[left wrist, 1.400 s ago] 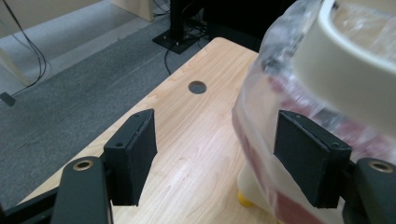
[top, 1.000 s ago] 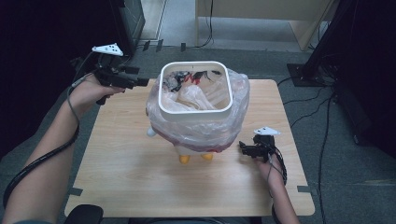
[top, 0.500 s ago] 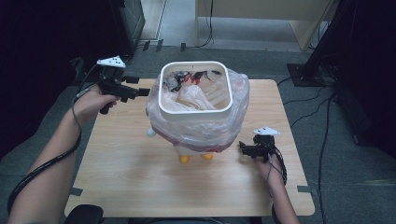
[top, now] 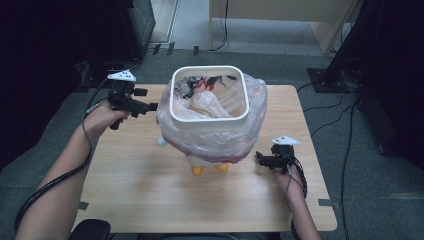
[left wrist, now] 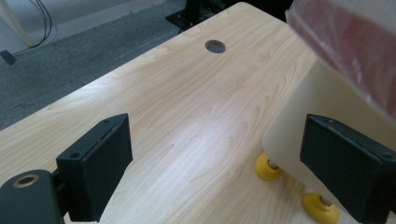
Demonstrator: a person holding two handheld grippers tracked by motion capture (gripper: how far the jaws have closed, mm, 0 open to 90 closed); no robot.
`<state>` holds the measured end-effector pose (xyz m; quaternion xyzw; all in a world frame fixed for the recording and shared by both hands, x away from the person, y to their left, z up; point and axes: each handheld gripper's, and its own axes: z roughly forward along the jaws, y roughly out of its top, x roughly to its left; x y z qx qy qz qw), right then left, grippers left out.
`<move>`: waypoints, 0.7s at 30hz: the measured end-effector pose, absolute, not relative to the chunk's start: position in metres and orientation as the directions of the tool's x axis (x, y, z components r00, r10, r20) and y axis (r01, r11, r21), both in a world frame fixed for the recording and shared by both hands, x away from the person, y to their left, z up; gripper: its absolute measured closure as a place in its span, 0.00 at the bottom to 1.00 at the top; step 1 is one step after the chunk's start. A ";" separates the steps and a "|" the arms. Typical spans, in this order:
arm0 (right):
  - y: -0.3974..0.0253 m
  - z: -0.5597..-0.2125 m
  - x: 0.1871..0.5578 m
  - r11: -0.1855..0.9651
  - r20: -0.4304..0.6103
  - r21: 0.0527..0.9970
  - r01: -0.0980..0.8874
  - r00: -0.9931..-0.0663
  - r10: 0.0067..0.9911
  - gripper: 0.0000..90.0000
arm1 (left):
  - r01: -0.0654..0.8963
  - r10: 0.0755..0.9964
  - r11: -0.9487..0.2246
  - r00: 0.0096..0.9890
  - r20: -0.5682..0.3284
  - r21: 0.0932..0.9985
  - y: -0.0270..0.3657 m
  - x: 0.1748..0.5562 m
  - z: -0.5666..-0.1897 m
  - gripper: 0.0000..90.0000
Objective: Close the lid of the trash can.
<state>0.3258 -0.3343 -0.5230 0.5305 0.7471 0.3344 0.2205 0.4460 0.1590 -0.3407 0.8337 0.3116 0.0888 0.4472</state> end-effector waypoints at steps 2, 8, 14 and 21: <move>-0.334 -0.523 0.326 0.213 0.025 0.734 0.645 -0.340 0.940 0.15 | 0.431 0.600 -0.420 0.792 -0.112 0.798 0.160 0.445 -0.345 0.10; -0.334 -0.523 0.326 0.214 0.026 0.733 0.645 -0.340 0.940 0.15 | 0.434 0.593 -0.398 0.794 -0.134 0.808 0.162 0.443 -0.355 0.11; -0.334 -0.523 0.326 0.213 0.026 0.734 0.645 -0.340 0.940 0.15 | 0.440 0.599 -0.397 0.789 -0.136 0.806 0.165 0.441 -0.365 0.11; -0.334 -0.523 0.326 0.214 0.025 0.734 0.645 -0.341 0.940 0.15 | 0.452 0.606 -0.409 0.784 -0.134 0.793 0.165 0.437 -0.385 0.11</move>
